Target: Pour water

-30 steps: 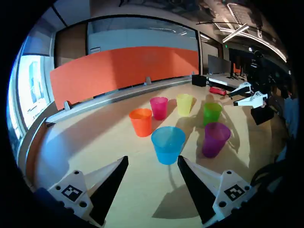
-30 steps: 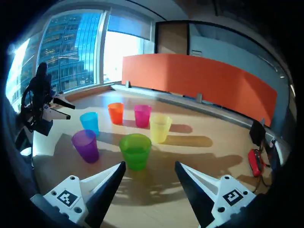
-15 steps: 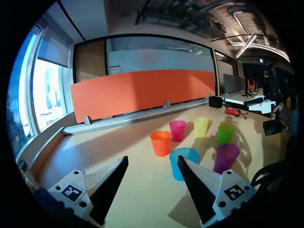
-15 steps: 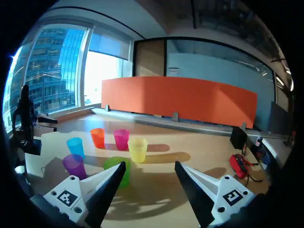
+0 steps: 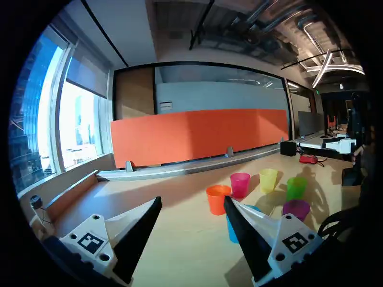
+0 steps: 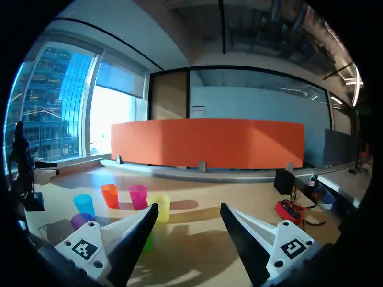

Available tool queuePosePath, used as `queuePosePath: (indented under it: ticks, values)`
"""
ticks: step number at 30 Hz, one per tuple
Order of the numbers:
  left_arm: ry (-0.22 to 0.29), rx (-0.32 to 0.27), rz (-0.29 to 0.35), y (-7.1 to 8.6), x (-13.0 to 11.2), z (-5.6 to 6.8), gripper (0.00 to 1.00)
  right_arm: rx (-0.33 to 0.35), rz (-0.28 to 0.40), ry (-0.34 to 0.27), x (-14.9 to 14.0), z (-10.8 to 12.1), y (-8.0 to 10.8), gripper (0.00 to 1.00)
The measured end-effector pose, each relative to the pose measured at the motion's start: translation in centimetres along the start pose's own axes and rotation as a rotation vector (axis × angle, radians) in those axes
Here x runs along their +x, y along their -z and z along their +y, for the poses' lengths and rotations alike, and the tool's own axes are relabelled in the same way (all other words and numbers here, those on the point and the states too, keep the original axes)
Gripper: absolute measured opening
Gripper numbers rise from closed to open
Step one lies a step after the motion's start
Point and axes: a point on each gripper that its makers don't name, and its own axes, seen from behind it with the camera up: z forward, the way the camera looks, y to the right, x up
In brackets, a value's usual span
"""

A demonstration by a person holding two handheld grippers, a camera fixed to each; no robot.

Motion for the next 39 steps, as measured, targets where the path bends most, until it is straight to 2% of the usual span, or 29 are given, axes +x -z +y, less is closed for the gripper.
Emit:
queuePosePath:
  ticks: [6, 12, 18, 27, 39]
  values:
    - [0.014, 0.033, 0.024, 0.3, 0.9, -0.2, 0.96, -0.069, 0.078, -0.015, 1.9, 0.9, 0.4, 1.00]
    - [0.012, 0.077, 0.058, 0.5, 2.4, -1.1, 0.96, -0.120, 0.115, 0.007, 2.9, 1.4, 0.5, 1.00]
    - [0.013, 0.122, 0.083, 0.3, 3.1, -2.0, 0.96, -0.143, 0.124, 0.014, 3.4, 1.3, 0.3, 1.00]
    - [0.022, 0.160, 0.128, 0.2, 3.5, -2.5, 0.96, -0.152, 0.121, 0.013, 3.2, 0.9, 0.1, 1.00]
    - [0.036, 0.188, 0.153, -0.4, 2.2, -2.9, 0.96, -0.178, 0.113, -0.004, 2.9, 1.2, 0.5, 1.00]
